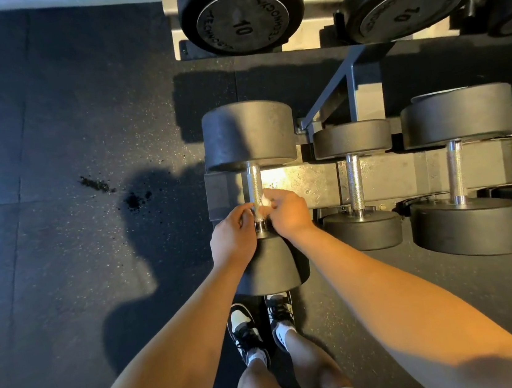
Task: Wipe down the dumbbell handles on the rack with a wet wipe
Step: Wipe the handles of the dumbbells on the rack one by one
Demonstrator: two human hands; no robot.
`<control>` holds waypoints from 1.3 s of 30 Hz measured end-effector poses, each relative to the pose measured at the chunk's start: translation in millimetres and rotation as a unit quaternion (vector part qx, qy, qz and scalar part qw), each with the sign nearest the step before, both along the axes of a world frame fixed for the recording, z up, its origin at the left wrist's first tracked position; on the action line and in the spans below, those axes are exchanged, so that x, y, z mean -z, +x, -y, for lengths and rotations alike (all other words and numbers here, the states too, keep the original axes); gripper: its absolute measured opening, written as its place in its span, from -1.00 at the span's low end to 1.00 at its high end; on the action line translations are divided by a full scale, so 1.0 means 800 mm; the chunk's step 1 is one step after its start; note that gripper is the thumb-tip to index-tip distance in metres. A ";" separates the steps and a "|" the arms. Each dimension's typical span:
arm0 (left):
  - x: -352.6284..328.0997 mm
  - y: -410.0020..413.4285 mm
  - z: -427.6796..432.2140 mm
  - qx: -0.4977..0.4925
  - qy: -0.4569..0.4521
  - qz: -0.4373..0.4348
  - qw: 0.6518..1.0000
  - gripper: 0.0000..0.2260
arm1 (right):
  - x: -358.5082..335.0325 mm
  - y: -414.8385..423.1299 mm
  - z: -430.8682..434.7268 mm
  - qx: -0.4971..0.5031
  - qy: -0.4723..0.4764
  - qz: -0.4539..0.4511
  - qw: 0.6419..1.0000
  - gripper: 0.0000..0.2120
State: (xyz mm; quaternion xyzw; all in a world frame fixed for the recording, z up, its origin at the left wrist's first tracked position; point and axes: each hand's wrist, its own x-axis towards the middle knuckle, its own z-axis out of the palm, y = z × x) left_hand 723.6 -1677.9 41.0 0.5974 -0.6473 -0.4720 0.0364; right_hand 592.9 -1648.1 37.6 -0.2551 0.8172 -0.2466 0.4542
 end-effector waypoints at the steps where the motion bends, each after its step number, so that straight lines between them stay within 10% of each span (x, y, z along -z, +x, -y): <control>1: 0.000 0.001 0.000 -0.001 0.001 -0.003 1.000 -0.71 | -0.001 0.001 0.006 0.024 -0.008 0.004 1.000 -0.66; 10: 0.006 0.006 -0.011 -0.043 0.004 -0.017 0.999 -0.65 | 0.008 -0.004 0.003 -0.111 0.132 -0.057 0.983 -0.81; 21: -0.023 -0.020 0.016 -0.009 -0.006 -0.119 0.993 -0.77 | -0.006 0.009 -0.018 0.027 -0.161 0.041 0.986 -0.86; 31: -0.002 -0.045 0.061 -0.113 -0.074 -0.090 0.987 -0.81 | 0.009 0.015 -0.016 0.082 -0.152 -0.019 0.985 -0.66; 39: 0.019 -0.036 0.049 0.000 -0.031 0.001 1.000 -0.79 | 0.024 0.022 -0.023 0.067 -0.115 -0.077 0.988 -0.77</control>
